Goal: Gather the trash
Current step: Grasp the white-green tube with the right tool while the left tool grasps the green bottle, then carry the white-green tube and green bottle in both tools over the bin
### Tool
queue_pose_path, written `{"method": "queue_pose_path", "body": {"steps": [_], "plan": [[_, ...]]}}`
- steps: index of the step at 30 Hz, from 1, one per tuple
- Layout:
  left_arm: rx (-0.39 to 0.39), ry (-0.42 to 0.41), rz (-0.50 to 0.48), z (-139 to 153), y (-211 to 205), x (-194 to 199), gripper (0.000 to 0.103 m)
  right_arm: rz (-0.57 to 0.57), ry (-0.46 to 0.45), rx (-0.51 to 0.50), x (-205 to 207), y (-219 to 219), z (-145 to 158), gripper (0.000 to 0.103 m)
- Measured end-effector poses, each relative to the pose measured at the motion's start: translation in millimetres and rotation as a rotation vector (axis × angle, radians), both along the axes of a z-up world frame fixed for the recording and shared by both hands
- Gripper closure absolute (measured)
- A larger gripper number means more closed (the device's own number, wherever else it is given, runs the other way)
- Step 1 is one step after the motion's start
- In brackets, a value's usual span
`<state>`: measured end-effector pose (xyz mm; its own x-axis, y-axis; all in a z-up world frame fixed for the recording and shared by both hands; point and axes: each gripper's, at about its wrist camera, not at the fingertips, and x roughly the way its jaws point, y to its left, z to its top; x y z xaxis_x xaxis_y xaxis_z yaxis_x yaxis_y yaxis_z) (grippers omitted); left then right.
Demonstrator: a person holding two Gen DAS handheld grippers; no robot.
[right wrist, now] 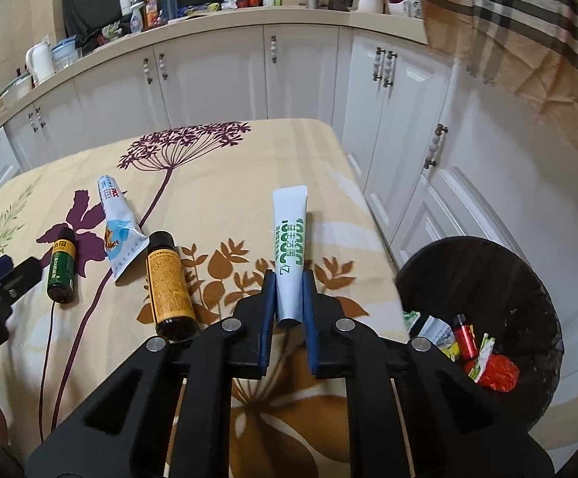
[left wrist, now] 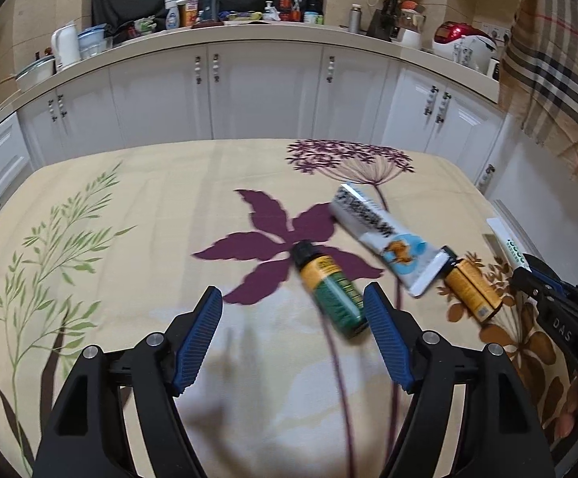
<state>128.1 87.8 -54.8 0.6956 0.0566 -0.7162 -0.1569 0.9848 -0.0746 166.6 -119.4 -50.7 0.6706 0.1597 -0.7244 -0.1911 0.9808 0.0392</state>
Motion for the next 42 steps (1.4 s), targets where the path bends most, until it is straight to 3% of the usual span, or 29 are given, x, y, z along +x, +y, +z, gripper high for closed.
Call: {"method": "queue_pose_path", "body": {"steps": [6, 11, 13, 15, 32, 42], "plan": [[0.037, 0.041, -0.019, -10, -15, 21, 0.032, -0.01, -0.006, 0.017, -5, -9, 1, 0.09], [0.029, 0.079, -0.031, -18, -13, 26, 0.056, -0.004, -0.01, 0.02, -7, -10, 2, 0.09], [0.03, 0.083, -0.036, -19, -12, 26, 0.073, -0.003, -0.011, 0.021, -8, -10, 2, 0.09], [0.026, 0.075, -0.048, -18, -10, 24, 0.079, -0.002, -0.013, 0.025, -9, -9, 1, 0.09], [0.065, -0.007, -0.065, -3, -7, -10, 0.079, 0.007, -0.065, 0.009, -37, -1, 13, 0.09], [0.067, -0.064, -0.11, 15, -24, -25, 0.079, -0.037, -0.102, 0.012, -54, -19, 24, 0.09]]}}
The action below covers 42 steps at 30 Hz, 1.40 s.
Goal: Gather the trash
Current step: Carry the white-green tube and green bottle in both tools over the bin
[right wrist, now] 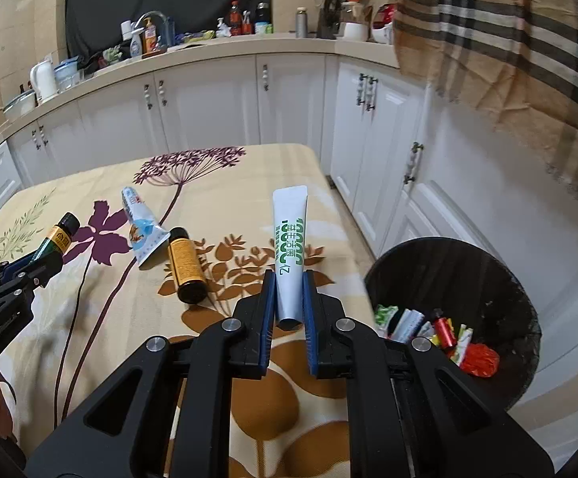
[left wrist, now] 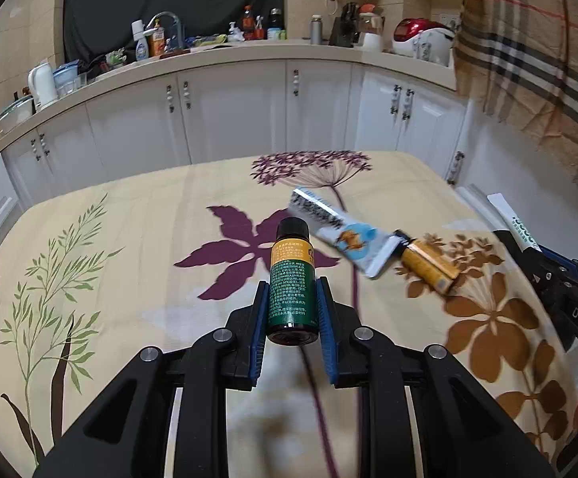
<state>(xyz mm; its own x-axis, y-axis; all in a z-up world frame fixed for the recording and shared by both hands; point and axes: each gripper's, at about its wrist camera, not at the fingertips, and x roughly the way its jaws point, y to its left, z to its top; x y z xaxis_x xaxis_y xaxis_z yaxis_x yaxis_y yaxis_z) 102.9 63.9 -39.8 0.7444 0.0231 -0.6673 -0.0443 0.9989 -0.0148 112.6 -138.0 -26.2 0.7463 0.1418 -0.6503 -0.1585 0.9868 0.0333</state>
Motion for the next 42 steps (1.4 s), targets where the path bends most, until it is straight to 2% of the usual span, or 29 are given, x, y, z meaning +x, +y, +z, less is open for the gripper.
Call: {"method": "queue_pose_path", "body": {"steps": [12, 19, 31, 42], "plan": [[-0.01, -0.058, -0.08, 17, -40, -9, 0.079, -0.096, -0.053, 0.006, -19, -44, 16, 0.09], [-0.022, -0.087, -0.167, 24, -80, -7, 0.079, -0.177, -0.077, 0.001, -28, -78, 20, 0.09], [-0.041, -0.134, -0.316, 31, -152, 8, 0.079, -0.309, -0.107, -0.029, -32, -127, 19, 0.09], [-0.022, -0.152, -0.392, 28, -199, 27, 0.079, -0.383, -0.115, -0.043, -27, -155, 11, 0.09]]}}
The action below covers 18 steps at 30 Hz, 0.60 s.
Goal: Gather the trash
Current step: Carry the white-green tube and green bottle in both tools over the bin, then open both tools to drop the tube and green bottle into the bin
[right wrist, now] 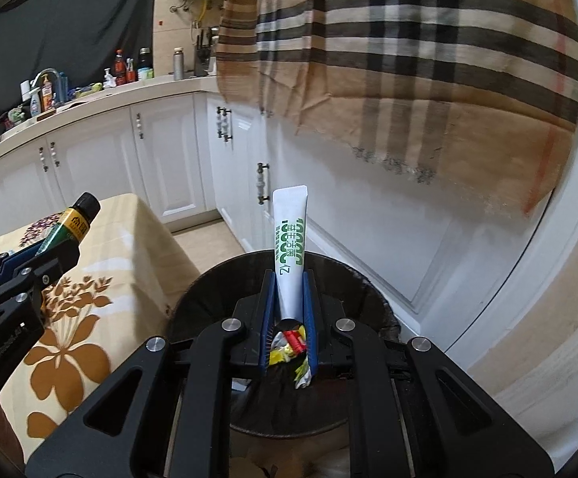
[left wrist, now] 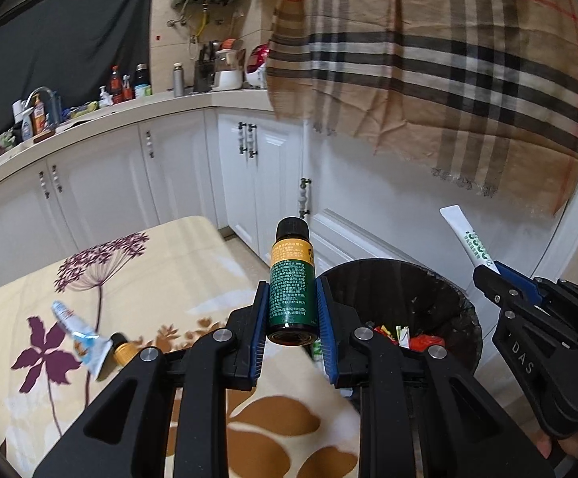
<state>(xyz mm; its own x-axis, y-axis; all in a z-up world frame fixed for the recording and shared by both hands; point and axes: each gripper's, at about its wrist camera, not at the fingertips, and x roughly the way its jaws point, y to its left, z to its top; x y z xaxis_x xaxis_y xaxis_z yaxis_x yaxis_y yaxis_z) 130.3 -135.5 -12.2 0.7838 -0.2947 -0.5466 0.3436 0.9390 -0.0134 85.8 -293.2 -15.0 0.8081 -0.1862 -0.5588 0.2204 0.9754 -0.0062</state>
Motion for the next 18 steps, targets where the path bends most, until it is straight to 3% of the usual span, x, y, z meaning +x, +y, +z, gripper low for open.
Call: {"method": "queue_pose_path", "body": {"steps": [18], "plan": [[0.031, 0.033, -0.047, -18, -42, 33, 0.079, -0.062, 0.017, 0.003, 23, -24, -17, 0.089]]}}
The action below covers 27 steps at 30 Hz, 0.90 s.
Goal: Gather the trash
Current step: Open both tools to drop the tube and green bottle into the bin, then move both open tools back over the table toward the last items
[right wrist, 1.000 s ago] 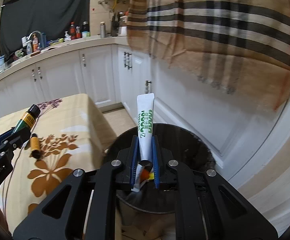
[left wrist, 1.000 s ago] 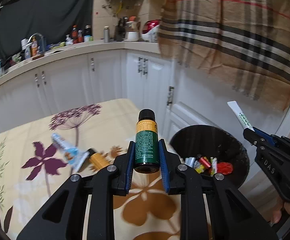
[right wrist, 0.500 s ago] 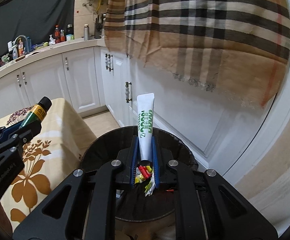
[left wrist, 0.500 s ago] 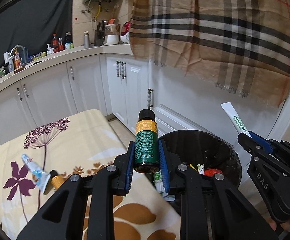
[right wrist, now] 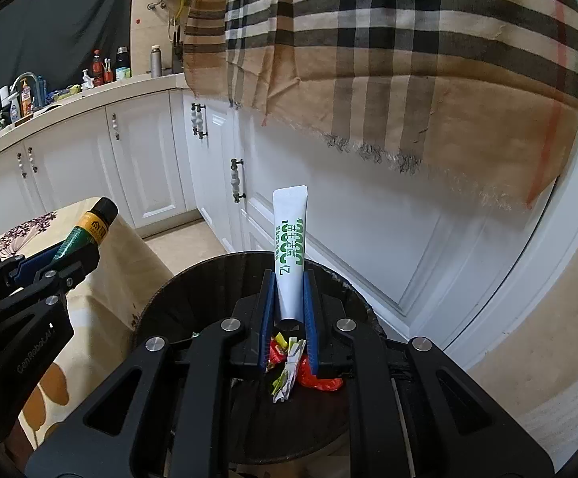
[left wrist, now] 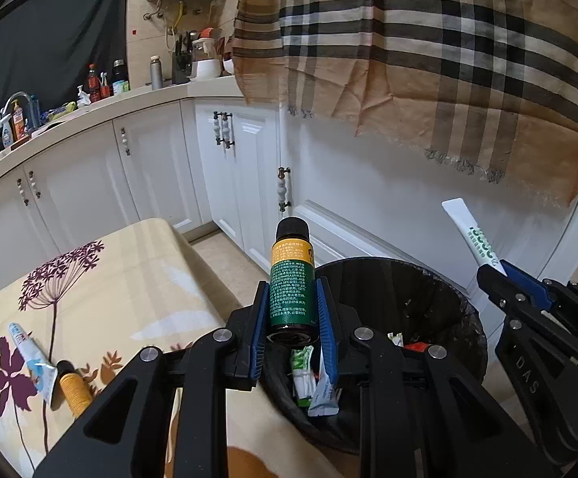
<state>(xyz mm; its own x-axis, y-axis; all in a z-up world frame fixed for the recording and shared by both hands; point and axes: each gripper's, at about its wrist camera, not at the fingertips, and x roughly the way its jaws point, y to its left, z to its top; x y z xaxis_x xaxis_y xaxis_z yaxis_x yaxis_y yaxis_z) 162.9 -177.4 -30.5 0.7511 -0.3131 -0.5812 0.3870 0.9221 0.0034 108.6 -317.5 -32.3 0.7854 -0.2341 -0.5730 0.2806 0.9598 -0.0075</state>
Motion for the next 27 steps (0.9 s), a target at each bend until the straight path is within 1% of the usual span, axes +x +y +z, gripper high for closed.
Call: {"method": "queue_pose_path", "body": {"steps": [2, 4, 5, 6, 13, 19, 22, 27], "plan": [[0.005, 0.004, -0.014, -2, -5, 3, 0.079, -0.01, 0.005, -0.003, 4, -1, -2, 0.087], [0.013, 0.009, -0.012, -3, -8, 5, 0.071, -0.03, 0.011, -0.011, 8, -4, -6, 0.078], [0.008, 0.014, -0.011, -4, -8, 6, 0.069, -0.036, 0.012, -0.01, 8, -5, -7, 0.072], [0.001, 0.019, -0.007, -4, -7, 6, 0.064, -0.041, 0.015, -0.006, 9, -6, -9, 0.069], [-0.006, 0.021, 0.026, -1, 7, 5, 0.047, -0.032, 0.021, 0.0, 7, -2, -11, 0.069], [-0.011, 0.029, 0.093, 4, 44, -3, 0.044, 0.035, 0.012, 0.034, 8, 21, -3, 0.069], [-0.012, 0.035, 0.141, 5, 70, -9, 0.042, 0.096, 0.009, 0.051, 9, 41, 1, 0.068], [0.003, 0.041, 0.241, 5, 120, -22, 0.041, 0.219, 0.012, 0.065, 14, 87, 6, 0.068]]}}
